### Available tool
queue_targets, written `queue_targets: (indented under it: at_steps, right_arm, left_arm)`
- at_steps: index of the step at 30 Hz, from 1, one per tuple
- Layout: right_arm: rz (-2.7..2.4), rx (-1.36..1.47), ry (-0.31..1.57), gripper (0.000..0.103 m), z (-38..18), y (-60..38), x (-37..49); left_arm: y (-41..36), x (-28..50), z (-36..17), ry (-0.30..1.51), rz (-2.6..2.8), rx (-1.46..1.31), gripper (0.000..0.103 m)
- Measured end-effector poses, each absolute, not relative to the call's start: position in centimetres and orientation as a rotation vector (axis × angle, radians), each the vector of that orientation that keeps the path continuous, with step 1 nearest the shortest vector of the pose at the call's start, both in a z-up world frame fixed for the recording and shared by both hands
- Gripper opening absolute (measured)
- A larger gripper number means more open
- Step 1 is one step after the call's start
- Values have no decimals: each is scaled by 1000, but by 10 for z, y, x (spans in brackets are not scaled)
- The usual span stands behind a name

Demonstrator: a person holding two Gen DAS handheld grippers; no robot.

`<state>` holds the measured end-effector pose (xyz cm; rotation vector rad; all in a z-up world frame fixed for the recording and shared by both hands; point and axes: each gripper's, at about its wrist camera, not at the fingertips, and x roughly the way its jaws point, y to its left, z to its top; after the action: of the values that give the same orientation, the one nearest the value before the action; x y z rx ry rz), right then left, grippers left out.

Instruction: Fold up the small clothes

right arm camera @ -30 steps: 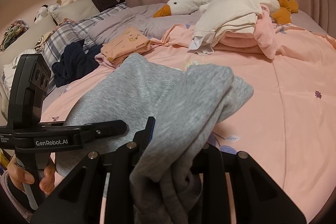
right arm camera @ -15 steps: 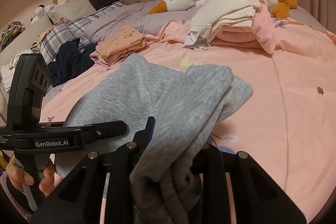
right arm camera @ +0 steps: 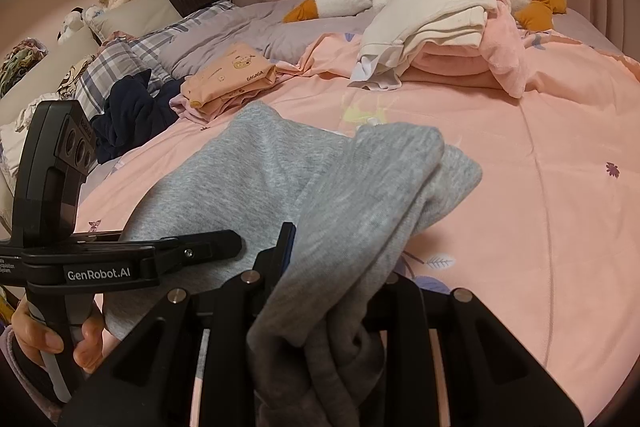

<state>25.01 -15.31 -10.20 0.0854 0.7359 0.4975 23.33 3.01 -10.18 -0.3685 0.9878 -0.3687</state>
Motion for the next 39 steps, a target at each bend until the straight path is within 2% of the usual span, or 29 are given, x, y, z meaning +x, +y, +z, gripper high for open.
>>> queue_targets:
  at_steps: [39]
  right_arm:
    - [500, 91, 745, 25, -105, -154, 255]
  left_arm:
    - [29, 235, -103, 1003, -358, -351, 45]
